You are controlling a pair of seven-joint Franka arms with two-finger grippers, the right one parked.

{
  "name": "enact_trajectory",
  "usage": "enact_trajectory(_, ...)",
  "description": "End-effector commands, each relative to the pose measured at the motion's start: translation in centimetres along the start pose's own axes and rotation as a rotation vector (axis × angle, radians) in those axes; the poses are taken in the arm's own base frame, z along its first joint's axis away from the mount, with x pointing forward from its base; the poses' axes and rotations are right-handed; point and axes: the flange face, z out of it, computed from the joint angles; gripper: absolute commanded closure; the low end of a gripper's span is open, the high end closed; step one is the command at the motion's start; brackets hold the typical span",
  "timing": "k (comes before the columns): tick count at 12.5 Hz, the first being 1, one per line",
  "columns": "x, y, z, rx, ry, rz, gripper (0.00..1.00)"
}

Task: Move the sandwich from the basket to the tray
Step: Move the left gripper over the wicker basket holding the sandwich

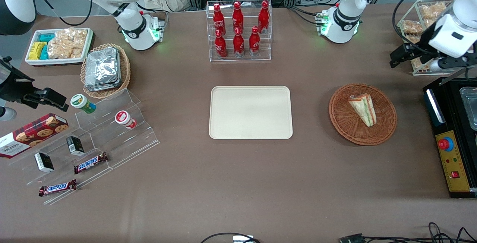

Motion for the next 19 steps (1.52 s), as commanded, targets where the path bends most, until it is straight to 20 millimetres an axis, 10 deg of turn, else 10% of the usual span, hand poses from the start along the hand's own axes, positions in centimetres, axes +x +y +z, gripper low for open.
enact_trajectory(1,0.7,0.1,-0.8,-0.016,-0.007,0.005,0.0)
enact_trajectory(11,5.9,-5.7,-1.4,-0.007,-0.129,-0.089,0.0)
enact_trajectory(19,4.5,-5.6,21.0,0.062,-0.019,-0.225,0.0)
